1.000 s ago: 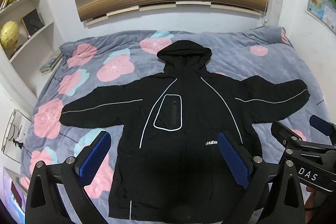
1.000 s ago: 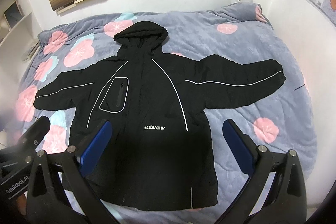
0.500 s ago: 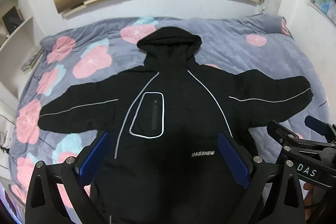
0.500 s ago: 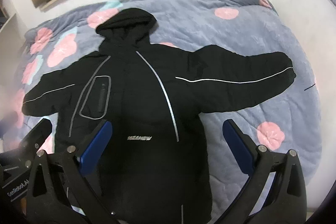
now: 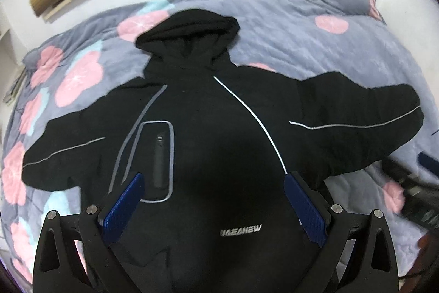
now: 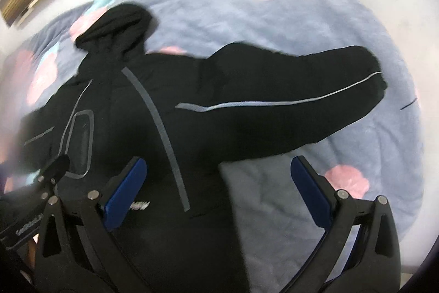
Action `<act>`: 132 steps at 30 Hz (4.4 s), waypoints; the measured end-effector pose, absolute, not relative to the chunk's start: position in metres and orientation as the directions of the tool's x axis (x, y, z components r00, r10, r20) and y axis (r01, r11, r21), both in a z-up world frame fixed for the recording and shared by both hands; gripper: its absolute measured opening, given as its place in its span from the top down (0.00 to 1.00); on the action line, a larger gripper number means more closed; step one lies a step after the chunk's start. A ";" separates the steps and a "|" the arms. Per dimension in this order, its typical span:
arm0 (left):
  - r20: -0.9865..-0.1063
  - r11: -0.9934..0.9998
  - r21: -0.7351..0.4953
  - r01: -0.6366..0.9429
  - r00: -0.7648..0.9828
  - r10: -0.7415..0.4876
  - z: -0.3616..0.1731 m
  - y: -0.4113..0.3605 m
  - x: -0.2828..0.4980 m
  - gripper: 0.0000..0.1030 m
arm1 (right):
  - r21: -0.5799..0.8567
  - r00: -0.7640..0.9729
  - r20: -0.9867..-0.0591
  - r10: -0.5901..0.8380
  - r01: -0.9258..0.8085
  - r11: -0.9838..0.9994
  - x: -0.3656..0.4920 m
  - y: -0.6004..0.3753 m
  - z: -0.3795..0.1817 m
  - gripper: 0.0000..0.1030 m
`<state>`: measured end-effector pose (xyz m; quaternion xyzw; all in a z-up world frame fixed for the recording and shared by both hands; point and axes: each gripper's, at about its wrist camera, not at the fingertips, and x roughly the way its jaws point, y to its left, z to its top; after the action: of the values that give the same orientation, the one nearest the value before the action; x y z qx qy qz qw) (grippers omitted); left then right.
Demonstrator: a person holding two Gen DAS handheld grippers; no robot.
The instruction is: Fold large clothes
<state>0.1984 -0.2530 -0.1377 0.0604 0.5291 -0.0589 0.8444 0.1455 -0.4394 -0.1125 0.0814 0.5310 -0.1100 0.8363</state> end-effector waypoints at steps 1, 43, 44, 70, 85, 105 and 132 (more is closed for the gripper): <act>-0.904 0.985 0.035 0.170 0.426 -0.042 -0.143 -0.258 0.202 0.02 | 0.012 0.429 -0.896 -0.118 0.287 0.958 0.145 -0.449 -0.113 0.00; -0.970 0.881 0.017 0.473 0.223 -0.101 -0.331 -0.440 0.303 0.02 | 0.040 0.362 -0.893 -0.267 0.655 0.754 0.140 -0.747 -0.203 0.92; -0.971 0.886 0.008 0.464 0.215 -0.104 -0.338 -0.438 0.306 0.02 | 0.012 0.331 -0.905 -0.269 0.651 0.759 0.143 -0.748 -0.214 0.92; -0.911 0.995 -0.073 0.065 0.402 -0.093 -0.215 -0.102 0.200 0.04 | 0.069 0.582 -0.810 0.073 -0.029 0.997 0.198 -0.357 -0.104 0.94; -0.918 0.978 -0.056 -0.199 0.395 0.028 -0.226 0.038 0.171 0.04 | 0.094 0.297 -0.925 0.238 -0.428 0.899 0.274 -0.118 -0.228 0.93; -0.875 0.955 -0.285 -0.088 0.430 -0.222 -0.248 0.031 0.260 0.04 | 0.121 0.317 -0.922 0.222 -0.307 0.944 0.257 -0.269 -0.199 0.36; -0.843 0.840 -0.493 -0.228 0.366 -0.395 -0.330 0.069 0.297 0.80 | -0.029 0.219 -0.976 0.009 -0.168 0.985 0.300 -0.303 -0.291 0.34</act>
<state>0.2972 0.0694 -0.3299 -0.2780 0.5606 -0.0538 0.7782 0.2999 -0.3026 -0.2907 -0.0639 0.6222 0.0566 0.7782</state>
